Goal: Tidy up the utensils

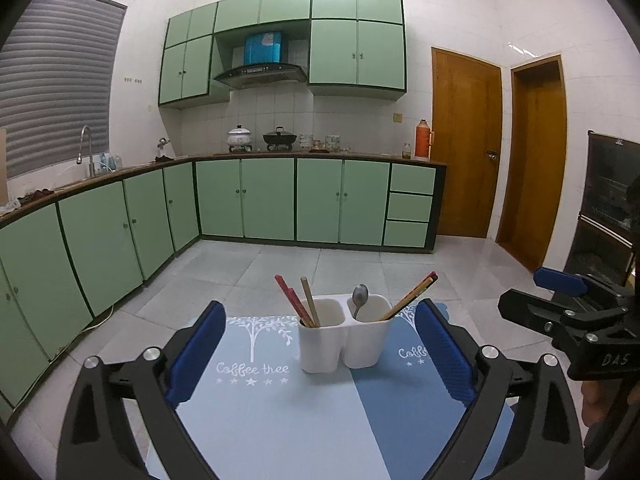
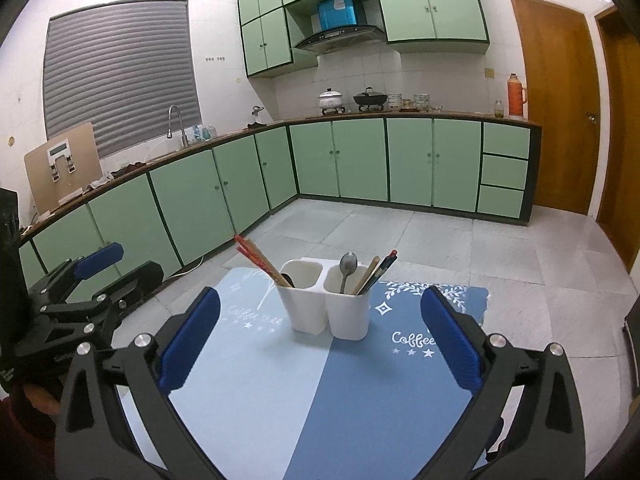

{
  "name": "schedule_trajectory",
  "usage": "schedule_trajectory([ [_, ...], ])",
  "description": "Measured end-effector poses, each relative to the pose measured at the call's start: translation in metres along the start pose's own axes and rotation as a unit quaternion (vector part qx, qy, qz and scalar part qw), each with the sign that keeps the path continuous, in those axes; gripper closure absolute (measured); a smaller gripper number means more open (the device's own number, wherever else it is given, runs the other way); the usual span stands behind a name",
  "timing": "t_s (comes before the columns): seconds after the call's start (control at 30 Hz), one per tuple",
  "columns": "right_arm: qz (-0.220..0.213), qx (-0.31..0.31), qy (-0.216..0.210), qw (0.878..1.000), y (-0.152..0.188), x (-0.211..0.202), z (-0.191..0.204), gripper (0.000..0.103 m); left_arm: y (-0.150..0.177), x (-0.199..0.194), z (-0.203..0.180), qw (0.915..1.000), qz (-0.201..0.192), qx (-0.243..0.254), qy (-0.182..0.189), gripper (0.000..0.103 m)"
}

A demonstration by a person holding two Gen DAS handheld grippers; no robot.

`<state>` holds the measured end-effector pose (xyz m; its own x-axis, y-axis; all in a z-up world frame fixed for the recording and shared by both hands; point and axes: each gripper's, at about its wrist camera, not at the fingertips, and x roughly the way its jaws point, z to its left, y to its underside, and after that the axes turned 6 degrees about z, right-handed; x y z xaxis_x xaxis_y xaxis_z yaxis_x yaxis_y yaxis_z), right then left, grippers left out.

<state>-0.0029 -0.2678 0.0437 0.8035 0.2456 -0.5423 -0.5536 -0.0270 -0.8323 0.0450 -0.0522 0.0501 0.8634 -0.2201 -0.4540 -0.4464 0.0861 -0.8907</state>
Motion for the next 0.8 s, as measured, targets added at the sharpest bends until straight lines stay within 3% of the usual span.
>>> schedule_trajectory([
  [0.8,0.0,0.0,-0.008,1.0,-0.0009,-0.0026,0.0051,0.006,0.005,-0.0111,0.0042,1.0,-0.005,-0.003,-0.007,0.006],
])
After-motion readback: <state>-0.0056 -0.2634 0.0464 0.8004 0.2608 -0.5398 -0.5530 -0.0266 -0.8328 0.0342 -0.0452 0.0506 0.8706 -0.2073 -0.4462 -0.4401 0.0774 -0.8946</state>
